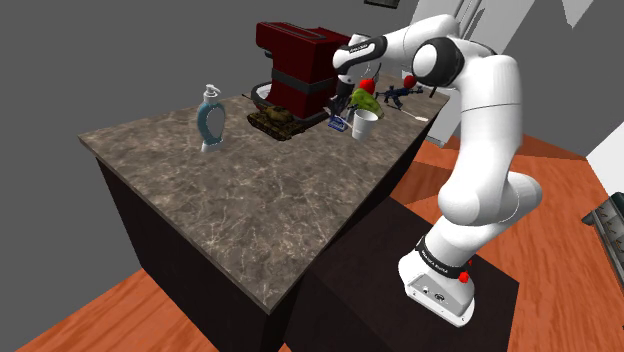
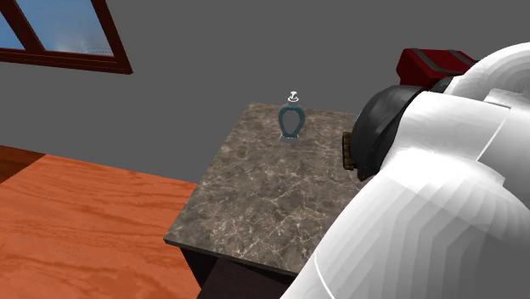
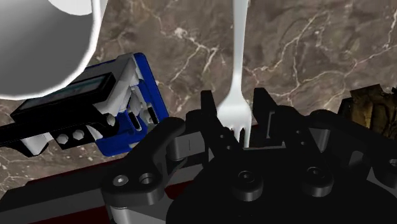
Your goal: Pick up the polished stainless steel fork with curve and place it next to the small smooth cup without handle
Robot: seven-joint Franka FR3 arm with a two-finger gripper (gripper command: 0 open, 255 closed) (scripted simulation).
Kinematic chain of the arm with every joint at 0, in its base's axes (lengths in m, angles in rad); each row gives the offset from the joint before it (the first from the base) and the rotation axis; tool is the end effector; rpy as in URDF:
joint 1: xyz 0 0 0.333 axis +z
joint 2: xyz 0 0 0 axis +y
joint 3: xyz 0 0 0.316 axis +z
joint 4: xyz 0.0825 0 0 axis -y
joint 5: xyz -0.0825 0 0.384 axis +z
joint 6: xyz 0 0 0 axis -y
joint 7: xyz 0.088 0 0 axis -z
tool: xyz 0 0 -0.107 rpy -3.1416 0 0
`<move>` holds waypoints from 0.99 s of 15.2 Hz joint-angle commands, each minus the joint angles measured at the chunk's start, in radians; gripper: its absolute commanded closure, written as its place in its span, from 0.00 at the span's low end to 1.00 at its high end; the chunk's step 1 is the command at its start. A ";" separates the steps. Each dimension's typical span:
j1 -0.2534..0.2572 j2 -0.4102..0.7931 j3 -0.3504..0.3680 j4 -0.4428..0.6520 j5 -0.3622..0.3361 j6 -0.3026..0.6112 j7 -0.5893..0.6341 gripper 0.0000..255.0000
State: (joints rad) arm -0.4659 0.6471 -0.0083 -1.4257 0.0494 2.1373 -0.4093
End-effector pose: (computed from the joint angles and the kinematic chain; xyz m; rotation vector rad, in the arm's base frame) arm 0.6486 -0.3292 0.3219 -3.1300 0.1382 -0.1166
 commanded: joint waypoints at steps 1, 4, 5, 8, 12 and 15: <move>0.000 0.009 0.000 -0.012 0.000 0.022 -0.001 1.00; 0.000 0.028 0.001 -0.022 0.001 0.051 -0.002 1.00; 0.000 0.035 0.001 -0.025 0.001 0.060 -0.002 1.00; 0.000 0.055 0.001 -0.033 0.002 0.089 -0.004 1.00; 0.000 0.085 0.002 -0.039 0.003 0.125 -0.005 1.00; -0.001 0.115 0.003 -0.041 0.004 0.156 -0.007 1.00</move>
State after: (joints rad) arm -0.4665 0.7504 -0.0059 -1.4654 0.0534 2.2803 -0.4159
